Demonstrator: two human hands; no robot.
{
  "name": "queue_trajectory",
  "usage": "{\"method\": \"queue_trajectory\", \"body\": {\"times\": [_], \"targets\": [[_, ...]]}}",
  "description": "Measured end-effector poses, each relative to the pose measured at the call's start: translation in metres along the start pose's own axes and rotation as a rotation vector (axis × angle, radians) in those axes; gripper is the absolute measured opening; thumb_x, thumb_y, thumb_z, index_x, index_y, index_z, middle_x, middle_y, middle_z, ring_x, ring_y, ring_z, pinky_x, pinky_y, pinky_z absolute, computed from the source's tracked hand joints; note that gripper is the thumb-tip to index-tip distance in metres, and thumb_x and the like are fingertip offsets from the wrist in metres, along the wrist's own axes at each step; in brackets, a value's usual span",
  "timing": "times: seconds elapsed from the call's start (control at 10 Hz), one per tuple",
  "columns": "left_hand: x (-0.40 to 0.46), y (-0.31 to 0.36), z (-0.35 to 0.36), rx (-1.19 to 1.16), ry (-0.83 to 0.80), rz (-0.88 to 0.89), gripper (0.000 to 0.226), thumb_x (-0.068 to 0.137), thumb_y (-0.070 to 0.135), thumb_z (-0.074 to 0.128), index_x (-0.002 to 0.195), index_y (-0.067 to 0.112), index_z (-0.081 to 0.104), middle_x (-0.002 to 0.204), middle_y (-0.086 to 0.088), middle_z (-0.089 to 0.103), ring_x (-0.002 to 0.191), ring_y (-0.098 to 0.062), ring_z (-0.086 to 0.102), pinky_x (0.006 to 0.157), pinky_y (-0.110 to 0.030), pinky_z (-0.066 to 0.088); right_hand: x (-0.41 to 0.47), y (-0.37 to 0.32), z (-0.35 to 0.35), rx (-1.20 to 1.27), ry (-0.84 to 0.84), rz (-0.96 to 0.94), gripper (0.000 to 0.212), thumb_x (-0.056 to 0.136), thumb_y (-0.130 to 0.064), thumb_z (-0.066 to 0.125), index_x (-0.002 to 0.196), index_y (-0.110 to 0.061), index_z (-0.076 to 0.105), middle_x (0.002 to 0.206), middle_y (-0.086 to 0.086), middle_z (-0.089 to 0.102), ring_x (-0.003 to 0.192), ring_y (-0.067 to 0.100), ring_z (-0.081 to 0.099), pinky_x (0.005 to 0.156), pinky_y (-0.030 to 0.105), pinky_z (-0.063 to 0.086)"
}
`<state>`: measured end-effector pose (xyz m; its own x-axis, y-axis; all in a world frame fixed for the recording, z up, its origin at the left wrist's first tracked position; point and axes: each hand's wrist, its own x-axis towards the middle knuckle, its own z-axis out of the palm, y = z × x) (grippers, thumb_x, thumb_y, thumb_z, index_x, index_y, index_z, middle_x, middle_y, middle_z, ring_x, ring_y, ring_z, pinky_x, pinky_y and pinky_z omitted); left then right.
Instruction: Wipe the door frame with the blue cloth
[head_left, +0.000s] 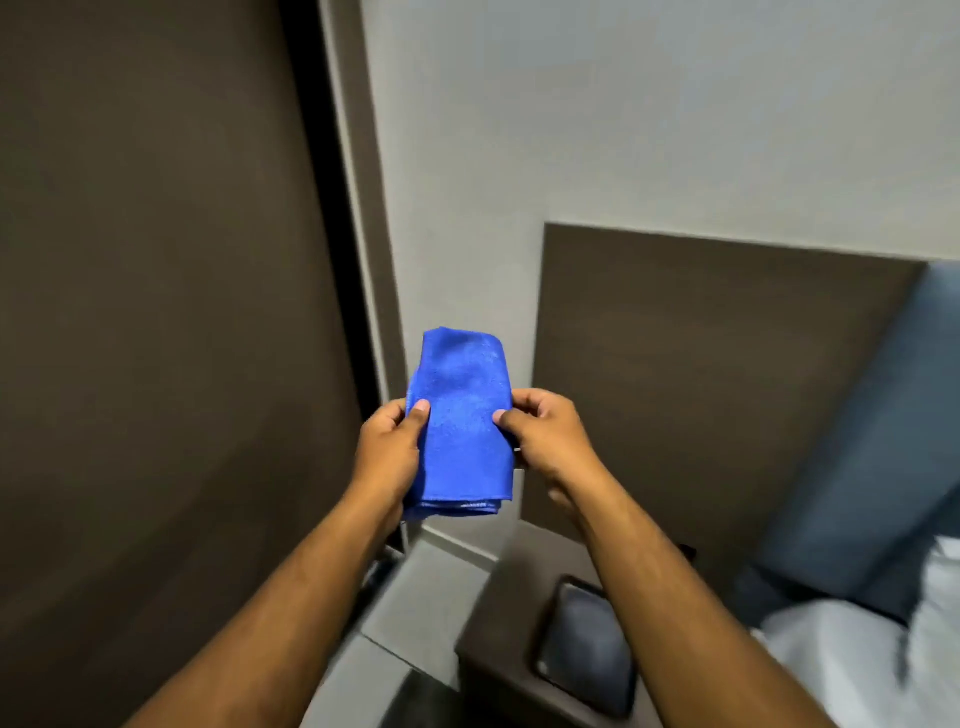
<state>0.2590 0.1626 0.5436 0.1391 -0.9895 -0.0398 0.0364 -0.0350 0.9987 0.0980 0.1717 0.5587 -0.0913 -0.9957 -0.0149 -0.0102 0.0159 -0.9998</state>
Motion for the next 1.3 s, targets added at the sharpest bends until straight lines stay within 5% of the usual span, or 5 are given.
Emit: {"method": "queue_trajectory", "body": {"times": [0.1, 0.5, 0.8, 1.0, 1.3], "targets": [[0.016, -0.032, 0.051, 0.045, -0.059, -0.049, 0.018, 0.092, 0.029, 0.054, 0.081, 0.018, 0.065, 0.079, -0.002, 0.072, 0.067, -0.02, 0.064, 0.061, -0.032, 0.052, 0.016, 0.029, -0.049, -0.017, 0.071, 0.044, 0.02, 0.087, 0.001, 0.049, 0.096, -0.004, 0.067, 0.084, 0.01, 0.07, 0.06, 0.008, 0.064, 0.046, 0.019, 0.046], [0.063, -0.255, 0.183, 0.347, -0.376, -0.445, 0.021, 0.092, 0.009, 0.048, 0.091, 0.02, 0.066, 0.092, -0.001, 0.069, 0.081, -0.019, 0.062, 0.072, -0.032, 0.051, 0.055, 0.259, -0.162, -0.293, 0.283, 0.513, 0.028, 0.08, 0.002, 0.047, 0.099, -0.002, 0.067, 0.097, 0.019, 0.071, 0.092, 0.036, 0.065, 0.084, 0.054, 0.053], [0.104, -0.469, 0.225, 0.502, -0.543, -0.591, 0.021, 0.091, 0.005, 0.051, 0.1, 0.015, 0.066, 0.096, -0.005, 0.07, 0.086, -0.025, 0.064, 0.071, -0.034, 0.055, 0.09, 0.473, -0.182, -0.438, 0.432, 0.726, 0.032, 0.081, 0.002, 0.048, 0.105, -0.009, 0.066, 0.108, 0.014, 0.069, 0.099, 0.032, 0.063, 0.086, 0.037, 0.051], [0.126, -0.58, 0.243, 0.569, -0.627, -0.596, 0.032, 0.091, 0.004, 0.052, 0.12, 0.013, 0.063, 0.113, -0.006, 0.069, 0.102, -0.025, 0.065, 0.084, -0.032, 0.053, 0.111, 0.58, -0.197, -0.553, 0.439, 0.796, 0.032, 0.082, 0.001, 0.046, 0.107, -0.008, 0.064, 0.109, 0.013, 0.067, 0.096, 0.032, 0.063, 0.075, 0.032, 0.049], [0.116, -0.589, 0.207, 0.872, -0.694, -0.411, 0.044, 0.086, 0.018, 0.063, 0.13, 0.011, 0.057, 0.116, -0.013, 0.07, 0.11, -0.028, 0.062, 0.097, -0.023, 0.04, 0.088, 0.59, -0.19, -0.631, 0.311, 0.82, 0.033, 0.087, -0.007, 0.053, 0.119, -0.004, 0.056, 0.121, 0.02, 0.059, 0.106, 0.036, 0.06, 0.09, 0.041, 0.052]]}}
